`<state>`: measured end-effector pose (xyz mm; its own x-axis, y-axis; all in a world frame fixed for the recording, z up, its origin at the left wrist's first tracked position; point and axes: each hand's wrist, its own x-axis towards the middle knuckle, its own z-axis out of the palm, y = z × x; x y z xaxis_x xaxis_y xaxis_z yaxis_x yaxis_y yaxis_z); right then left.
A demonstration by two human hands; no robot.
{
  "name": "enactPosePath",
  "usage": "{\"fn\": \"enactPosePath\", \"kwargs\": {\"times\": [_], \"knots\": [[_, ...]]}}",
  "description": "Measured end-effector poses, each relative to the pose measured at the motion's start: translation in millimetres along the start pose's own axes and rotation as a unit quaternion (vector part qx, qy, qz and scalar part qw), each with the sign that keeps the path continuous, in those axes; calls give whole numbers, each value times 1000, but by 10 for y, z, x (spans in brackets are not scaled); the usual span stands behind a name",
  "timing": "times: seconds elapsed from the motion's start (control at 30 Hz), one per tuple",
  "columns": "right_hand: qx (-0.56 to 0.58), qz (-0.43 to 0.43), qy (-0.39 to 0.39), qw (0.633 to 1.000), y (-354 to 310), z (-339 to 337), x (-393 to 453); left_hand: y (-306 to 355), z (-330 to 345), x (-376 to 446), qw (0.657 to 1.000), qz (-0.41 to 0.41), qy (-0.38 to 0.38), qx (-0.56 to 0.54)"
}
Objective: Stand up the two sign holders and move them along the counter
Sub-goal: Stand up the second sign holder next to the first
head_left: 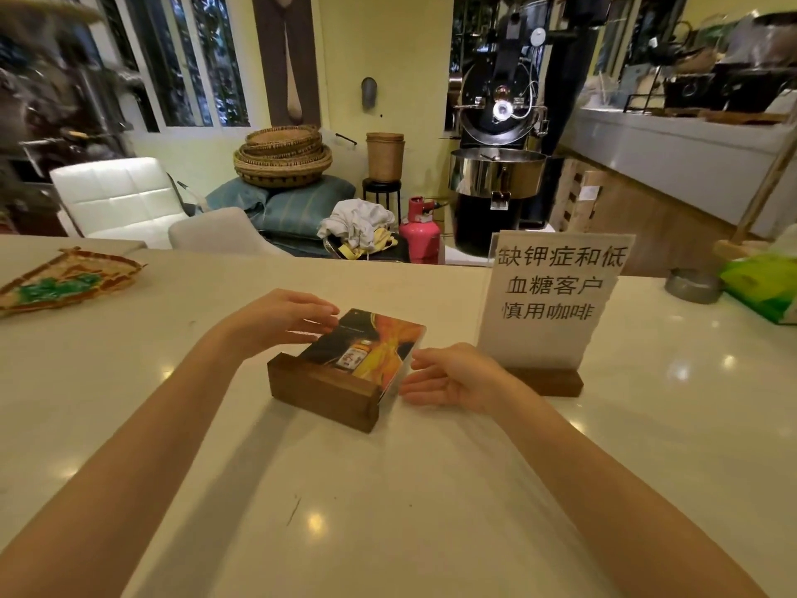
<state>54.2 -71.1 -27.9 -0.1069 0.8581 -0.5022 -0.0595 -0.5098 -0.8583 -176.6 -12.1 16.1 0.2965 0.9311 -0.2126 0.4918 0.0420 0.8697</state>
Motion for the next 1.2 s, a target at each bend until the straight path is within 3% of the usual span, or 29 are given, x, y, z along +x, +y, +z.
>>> {"fn": "enactPosePath", "kwargs": {"times": [0.13, 0.3, 0.53, 0.7, 0.93, 1.2], "knots": [[20, 14, 3, 1000, 17, 107, 112, -277, -91, 133, 995, -72, 52, -54], [3, -9, 27, 1000, 46, 227, 216, -431, -66, 179, 991, -129, 15, -33], [-4, -71, 49, 996, 71, 235, 199, -419, -33, 177, 995, -84, 26, 40], [-44, -165, 78, 982, -72, 180, 28, -381, 41, 147, 998, -2, 59, 2], [-156, -305, 116, 932, -118, 115, -151, -226, 202, 74, 989, 106, 102, -30], [-210, -404, 153, 877, 48, 41, -224, -265, 340, 34, 977, 164, 115, -68]]}}
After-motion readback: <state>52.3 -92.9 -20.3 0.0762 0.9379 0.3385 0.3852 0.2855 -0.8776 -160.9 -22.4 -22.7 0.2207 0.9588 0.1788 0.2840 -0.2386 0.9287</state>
